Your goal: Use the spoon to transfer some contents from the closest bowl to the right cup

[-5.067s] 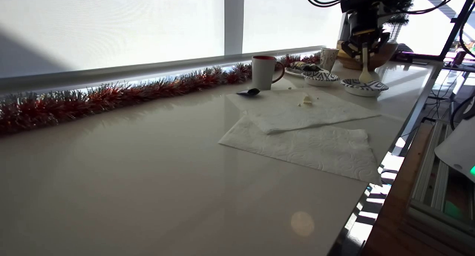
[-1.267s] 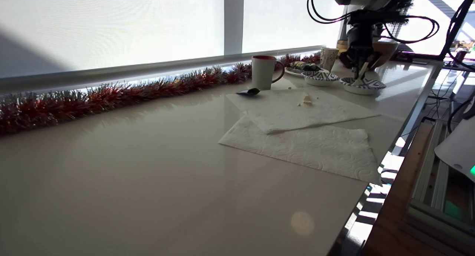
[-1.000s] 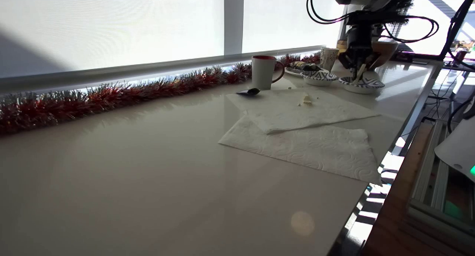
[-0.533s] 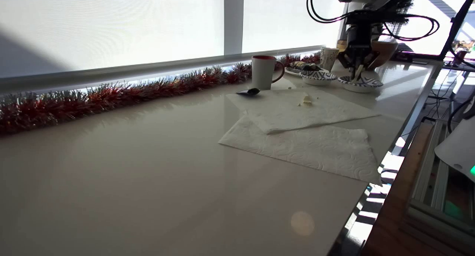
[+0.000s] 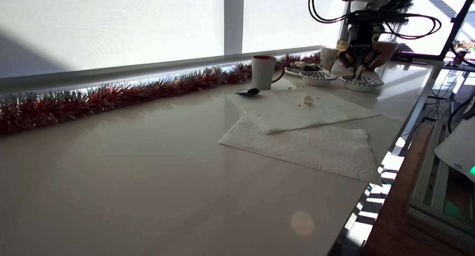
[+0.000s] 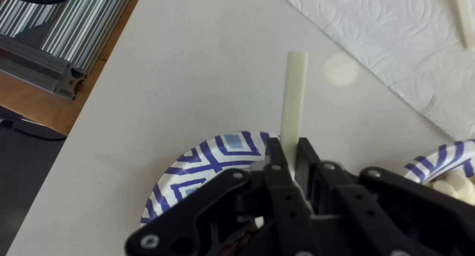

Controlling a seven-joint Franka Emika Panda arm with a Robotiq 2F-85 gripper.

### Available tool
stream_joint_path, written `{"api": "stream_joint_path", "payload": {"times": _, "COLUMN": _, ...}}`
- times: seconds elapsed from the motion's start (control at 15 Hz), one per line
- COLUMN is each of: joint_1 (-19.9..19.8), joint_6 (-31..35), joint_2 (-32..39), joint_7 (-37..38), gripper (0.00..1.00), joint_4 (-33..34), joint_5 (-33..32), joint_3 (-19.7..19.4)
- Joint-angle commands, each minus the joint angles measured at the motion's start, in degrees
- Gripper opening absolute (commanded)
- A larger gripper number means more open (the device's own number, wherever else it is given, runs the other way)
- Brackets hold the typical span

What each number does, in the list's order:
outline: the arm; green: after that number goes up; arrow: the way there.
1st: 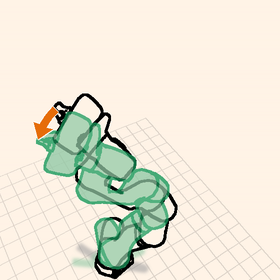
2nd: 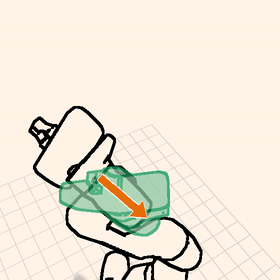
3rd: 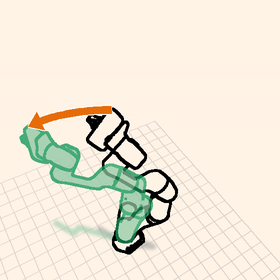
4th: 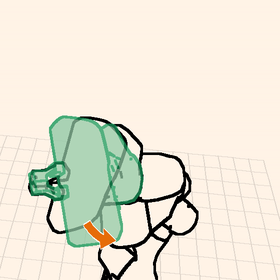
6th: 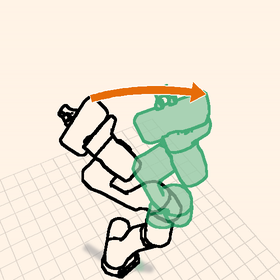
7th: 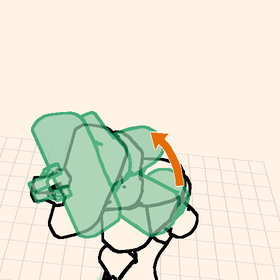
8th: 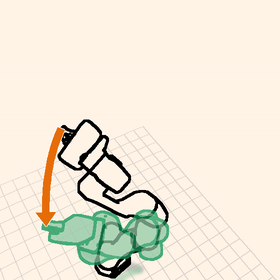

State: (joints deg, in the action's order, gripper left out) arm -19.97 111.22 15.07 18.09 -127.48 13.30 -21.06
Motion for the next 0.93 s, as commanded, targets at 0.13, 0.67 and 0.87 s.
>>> {"api": "stream_joint_path", "payload": {"times": 0.13, "joint_1": 0.6, "joint_6": 4.5, "joint_2": -2.0, "joint_7": 3.1, "gripper": 0.03, "joint_4": -2.7, "joint_5": -2.4, "joint_3": -0.9}}
{"api": "stream_joint_path", "payload": {"times": 0.67, "joint_1": 0.7, "joint_6": 8.8, "joint_2": -4.7, "joint_7": 6.6, "gripper": 0.03, "joint_4": -5.1, "joint_5": -5.4, "joint_3": -1.5}}
{"api": "stream_joint_path", "payload": {"times": 0.87, "joint_1": 0.8, "joint_6": 10.9, "joint_2": -5.3, "joint_7": 7.4, "gripper": 0.03, "joint_4": -6.0, "joint_5": -6.2, "joint_3": -1.5}}
